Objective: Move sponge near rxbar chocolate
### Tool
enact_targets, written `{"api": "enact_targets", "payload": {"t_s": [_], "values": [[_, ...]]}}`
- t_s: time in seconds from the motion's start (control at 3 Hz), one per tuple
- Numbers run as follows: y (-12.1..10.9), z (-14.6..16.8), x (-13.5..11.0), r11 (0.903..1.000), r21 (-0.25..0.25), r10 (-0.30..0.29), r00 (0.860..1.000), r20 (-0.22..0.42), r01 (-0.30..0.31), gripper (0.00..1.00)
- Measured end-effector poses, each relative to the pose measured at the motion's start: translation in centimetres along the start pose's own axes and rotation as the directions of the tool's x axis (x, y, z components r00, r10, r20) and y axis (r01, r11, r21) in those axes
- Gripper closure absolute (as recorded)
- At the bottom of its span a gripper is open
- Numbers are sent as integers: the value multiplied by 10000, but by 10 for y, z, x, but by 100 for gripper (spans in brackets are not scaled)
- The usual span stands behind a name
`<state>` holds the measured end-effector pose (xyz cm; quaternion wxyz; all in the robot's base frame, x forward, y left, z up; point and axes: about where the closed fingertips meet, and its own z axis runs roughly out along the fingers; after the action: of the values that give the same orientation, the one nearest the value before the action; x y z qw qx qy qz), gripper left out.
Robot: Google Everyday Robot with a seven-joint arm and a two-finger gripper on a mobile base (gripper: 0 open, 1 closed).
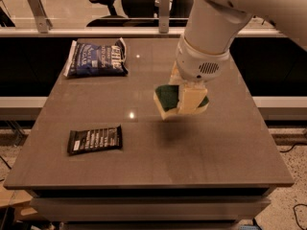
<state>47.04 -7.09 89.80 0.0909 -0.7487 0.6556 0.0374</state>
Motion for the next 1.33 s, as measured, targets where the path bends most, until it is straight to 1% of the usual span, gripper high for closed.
{"api": "enact_targets", "payload": {"t_s": [0.33, 0.67, 1.0, 1.33], "values": [[10, 5, -17, 9991, -156, 388, 9988, 286, -384, 100], [16, 9, -38, 9974, -76, 716, 9969, 338, -714, 100], [21, 18, -55, 9945, -38, 1048, 9943, 189, -1047, 100], [27, 28, -66, 9902, -324, 1349, 9904, -298, -1359, 100]]}}
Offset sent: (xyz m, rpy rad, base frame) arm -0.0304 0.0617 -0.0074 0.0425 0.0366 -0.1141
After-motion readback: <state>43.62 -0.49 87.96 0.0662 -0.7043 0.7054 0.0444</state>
